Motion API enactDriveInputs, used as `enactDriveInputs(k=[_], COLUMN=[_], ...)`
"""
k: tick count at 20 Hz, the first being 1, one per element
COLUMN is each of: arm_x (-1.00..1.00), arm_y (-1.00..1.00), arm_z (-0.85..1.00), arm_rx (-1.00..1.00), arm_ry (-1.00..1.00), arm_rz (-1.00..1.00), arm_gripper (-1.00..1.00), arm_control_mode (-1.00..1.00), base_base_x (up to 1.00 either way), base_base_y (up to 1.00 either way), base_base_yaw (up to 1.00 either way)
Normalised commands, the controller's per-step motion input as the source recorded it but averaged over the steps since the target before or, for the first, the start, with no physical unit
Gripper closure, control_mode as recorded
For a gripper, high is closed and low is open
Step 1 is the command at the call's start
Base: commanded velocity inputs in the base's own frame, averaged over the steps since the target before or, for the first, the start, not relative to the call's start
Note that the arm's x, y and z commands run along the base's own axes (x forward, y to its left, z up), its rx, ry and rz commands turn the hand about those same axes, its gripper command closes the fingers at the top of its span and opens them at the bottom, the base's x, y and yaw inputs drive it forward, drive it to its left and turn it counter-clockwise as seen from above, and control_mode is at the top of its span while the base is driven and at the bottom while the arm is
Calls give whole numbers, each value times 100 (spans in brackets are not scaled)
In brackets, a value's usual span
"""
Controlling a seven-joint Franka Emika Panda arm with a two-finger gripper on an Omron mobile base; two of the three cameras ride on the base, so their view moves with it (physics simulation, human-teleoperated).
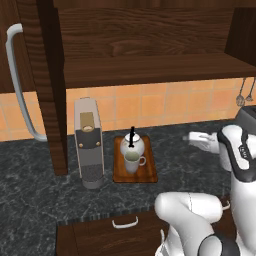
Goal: Pick the kettle from the counter and place it on the tray. Then pick the mug from the cabinet and place it on the tray. Then close the cabinet doors.
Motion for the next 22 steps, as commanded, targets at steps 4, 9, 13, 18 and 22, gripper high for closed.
enactDriveInputs(k=[4, 9, 13, 18, 22], arm_x=[-7, -12, -24, -6, -22], arm_y=[-91, -100, -100, -100, -100], arm_z=[6, 56, 74, 2, 24], arm_rx=[13, 79, 64, 32, 73], arm_ry=[0, -1, 0, -15, -31], arm_rz=[-2, -3, -9, -11, -5], arm_gripper=[100, 100, 100, 100, 100], arm_control_mode=[-100, -100, -100, -100, -100], base_base_x=[0, 0, 0, 0, 0], base_base_y=[0, 0, 0, 0, 0], base_base_yaw=[0, 0, 0, 0, 0])
